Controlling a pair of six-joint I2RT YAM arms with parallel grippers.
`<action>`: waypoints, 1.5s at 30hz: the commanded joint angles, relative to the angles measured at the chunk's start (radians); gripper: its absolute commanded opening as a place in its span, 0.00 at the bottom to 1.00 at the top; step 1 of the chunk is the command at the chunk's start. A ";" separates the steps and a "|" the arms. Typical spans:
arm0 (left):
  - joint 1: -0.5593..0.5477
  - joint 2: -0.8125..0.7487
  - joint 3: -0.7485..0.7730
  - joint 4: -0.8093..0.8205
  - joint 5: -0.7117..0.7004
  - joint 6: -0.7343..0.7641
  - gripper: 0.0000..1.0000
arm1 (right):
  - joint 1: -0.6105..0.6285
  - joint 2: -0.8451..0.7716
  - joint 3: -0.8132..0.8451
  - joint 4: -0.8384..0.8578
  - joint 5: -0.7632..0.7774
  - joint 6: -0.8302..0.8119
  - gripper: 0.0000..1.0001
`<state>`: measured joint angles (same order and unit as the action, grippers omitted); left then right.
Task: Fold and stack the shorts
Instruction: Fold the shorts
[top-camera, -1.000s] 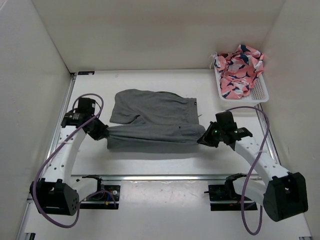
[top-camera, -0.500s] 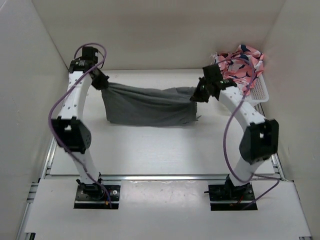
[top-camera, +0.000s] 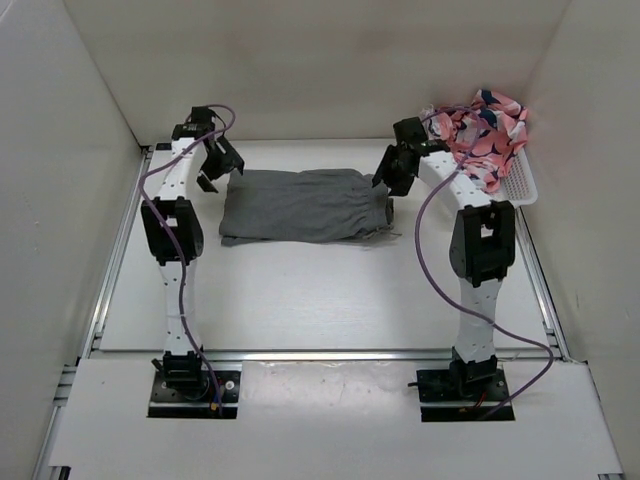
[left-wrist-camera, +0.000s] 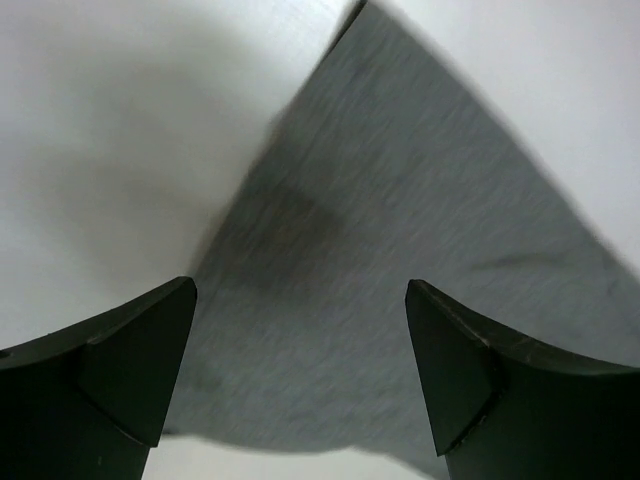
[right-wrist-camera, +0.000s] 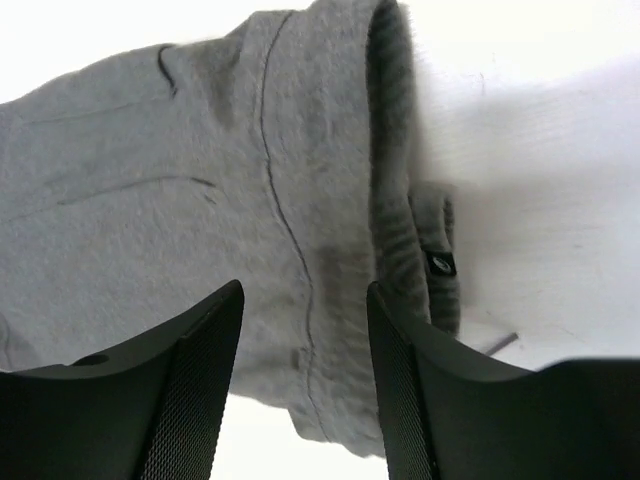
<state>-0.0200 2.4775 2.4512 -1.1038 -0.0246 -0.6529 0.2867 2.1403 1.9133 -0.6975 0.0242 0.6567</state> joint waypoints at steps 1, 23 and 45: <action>0.002 -0.260 -0.134 0.030 0.005 0.062 0.96 | 0.008 -0.146 -0.120 -0.004 0.043 -0.023 0.57; 0.011 -0.336 -0.767 0.168 0.080 0.050 0.10 | 0.045 -0.183 -0.517 0.202 -0.066 0.015 0.12; 0.068 -0.792 -1.118 0.137 0.019 0.121 1.00 | 0.117 -0.590 -0.886 0.171 -0.032 -0.008 1.00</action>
<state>0.0429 1.7321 1.2919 -0.9630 0.0170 -0.5457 0.4076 1.5341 0.9710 -0.5247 -0.0219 0.6792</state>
